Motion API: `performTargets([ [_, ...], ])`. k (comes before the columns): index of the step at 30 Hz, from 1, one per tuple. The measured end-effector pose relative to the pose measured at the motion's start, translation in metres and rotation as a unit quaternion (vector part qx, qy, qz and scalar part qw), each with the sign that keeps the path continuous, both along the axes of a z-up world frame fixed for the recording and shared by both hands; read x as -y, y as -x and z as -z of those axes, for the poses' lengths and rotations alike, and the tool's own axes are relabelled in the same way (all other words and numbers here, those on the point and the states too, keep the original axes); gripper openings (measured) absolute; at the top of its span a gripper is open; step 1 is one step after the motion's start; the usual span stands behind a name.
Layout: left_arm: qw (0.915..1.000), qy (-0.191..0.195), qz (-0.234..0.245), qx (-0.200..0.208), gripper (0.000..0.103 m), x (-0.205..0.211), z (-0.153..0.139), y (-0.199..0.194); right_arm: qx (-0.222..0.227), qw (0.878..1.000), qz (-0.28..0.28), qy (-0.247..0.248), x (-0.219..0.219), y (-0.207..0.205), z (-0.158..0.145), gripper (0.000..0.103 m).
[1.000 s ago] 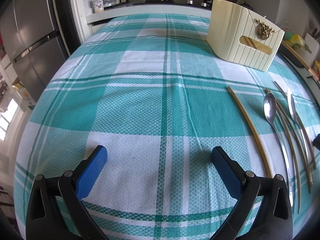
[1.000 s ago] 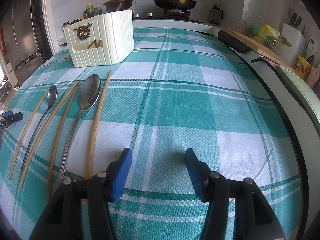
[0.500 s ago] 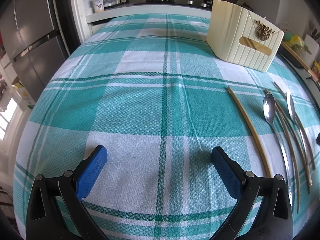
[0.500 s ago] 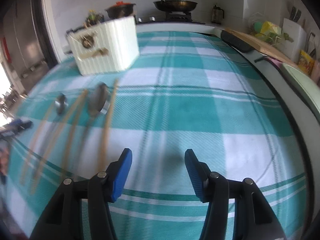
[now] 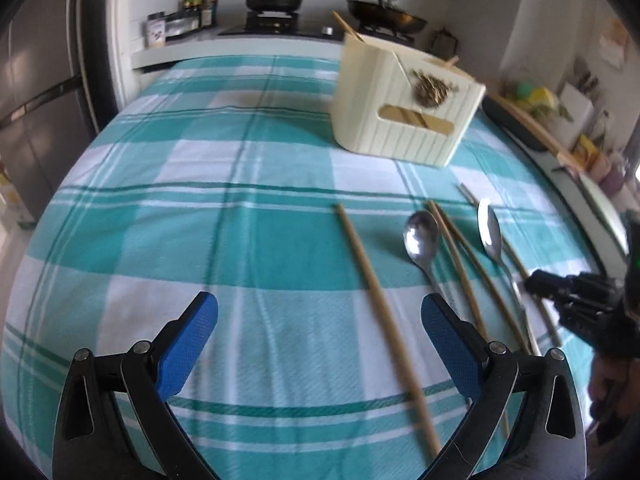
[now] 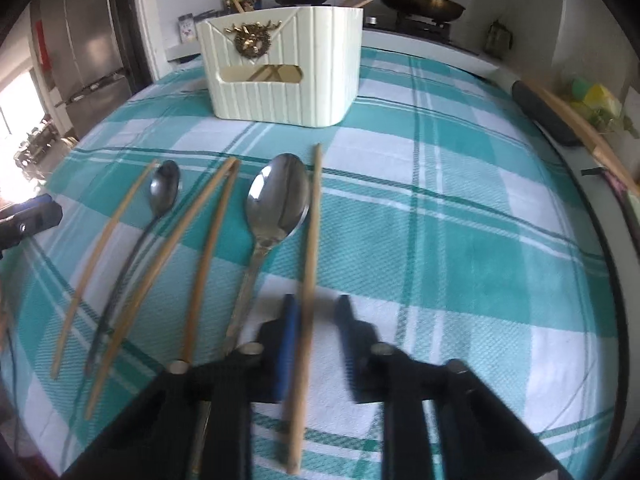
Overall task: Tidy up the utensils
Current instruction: 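Lower the right tool onto a wooden chopstick and close it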
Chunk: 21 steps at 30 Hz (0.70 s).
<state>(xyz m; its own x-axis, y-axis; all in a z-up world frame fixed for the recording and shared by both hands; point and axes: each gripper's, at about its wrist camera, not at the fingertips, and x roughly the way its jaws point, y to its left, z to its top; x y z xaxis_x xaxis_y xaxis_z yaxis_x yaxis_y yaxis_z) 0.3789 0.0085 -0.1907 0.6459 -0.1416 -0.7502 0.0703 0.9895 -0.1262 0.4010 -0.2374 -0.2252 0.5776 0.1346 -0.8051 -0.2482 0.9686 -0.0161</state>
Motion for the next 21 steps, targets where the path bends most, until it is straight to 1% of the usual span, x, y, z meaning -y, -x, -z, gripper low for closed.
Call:
performTargets([
  [4,1.0,-0.002,0.0,-0.008,0.102,0.011,0.005,-0.005,0.013,1.0,0.008,0.026,-0.005,0.006,0.0,0.011],
  [6,0.9999,-0.009,0.0,-0.012,0.102,0.014,0.008,-0.005,0.021,0.999,0.008,0.041,-0.009,0.009,0.0,0.011],
  [8,0.9998,-0.017,-0.003,-0.014,0.102,0.016,0.011,-0.006,0.026,0.999,0.009,0.046,-0.011,0.011,0.001,0.011],
  [13,0.9994,-0.018,-0.013,-0.027,0.102,0.017,0.018,-0.009,0.031,0.999,0.009,0.043,-0.009,0.012,0.001,0.011],
  [21,0.9988,-0.033,-0.009,-0.035,0.102,0.023,0.024,-0.013,0.035,0.999,0.011,0.038,-0.009,0.011,0.002,0.011],
])
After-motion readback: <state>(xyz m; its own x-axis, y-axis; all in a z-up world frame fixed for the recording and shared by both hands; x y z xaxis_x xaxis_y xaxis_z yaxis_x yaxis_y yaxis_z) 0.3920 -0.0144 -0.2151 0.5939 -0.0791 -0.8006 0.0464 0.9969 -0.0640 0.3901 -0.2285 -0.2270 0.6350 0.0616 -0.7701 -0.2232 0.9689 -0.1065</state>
